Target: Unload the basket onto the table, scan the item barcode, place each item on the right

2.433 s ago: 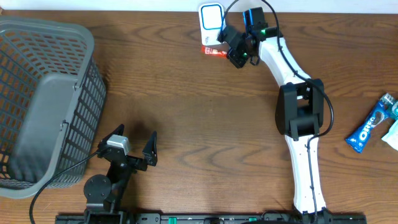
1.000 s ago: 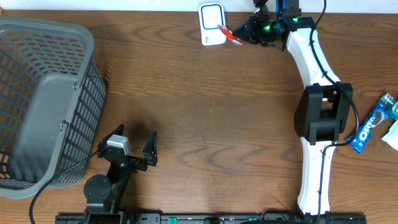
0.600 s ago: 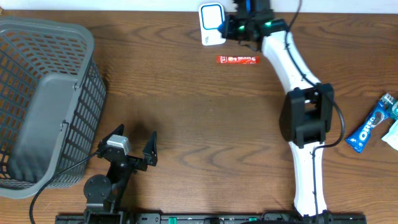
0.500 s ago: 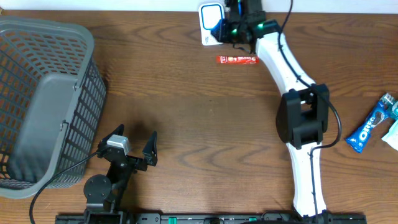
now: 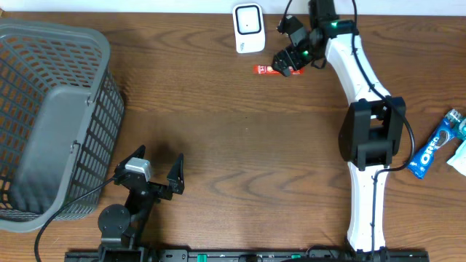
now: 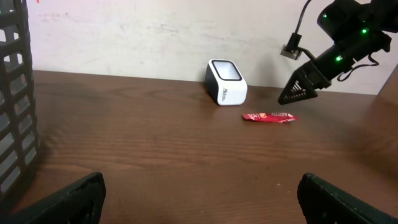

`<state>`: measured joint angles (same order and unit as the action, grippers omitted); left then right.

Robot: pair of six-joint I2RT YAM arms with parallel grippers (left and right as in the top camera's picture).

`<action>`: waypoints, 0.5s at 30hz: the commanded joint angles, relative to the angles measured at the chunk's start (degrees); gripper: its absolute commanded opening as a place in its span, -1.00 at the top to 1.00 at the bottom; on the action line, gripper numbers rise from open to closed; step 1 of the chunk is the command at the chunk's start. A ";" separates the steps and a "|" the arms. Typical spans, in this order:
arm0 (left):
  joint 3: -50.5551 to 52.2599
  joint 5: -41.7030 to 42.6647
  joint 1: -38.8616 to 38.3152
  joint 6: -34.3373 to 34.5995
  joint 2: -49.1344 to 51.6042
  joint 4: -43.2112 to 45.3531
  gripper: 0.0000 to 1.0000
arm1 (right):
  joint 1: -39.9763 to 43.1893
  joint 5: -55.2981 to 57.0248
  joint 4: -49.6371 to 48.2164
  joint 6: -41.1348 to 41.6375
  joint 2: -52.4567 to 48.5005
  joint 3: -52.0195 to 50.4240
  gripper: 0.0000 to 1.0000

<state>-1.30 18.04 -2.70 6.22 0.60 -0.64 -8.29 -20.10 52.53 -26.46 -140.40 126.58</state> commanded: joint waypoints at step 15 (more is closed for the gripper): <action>1.05 0.48 -0.13 0.52 -0.37 -1.88 -0.97 | -0.26 9.31 1.31 -12.66 -6.40 -3.28 -0.61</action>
<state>-1.30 18.00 -2.70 6.24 0.58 -0.67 -8.62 -13.80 52.12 -37.45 -144.86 124.05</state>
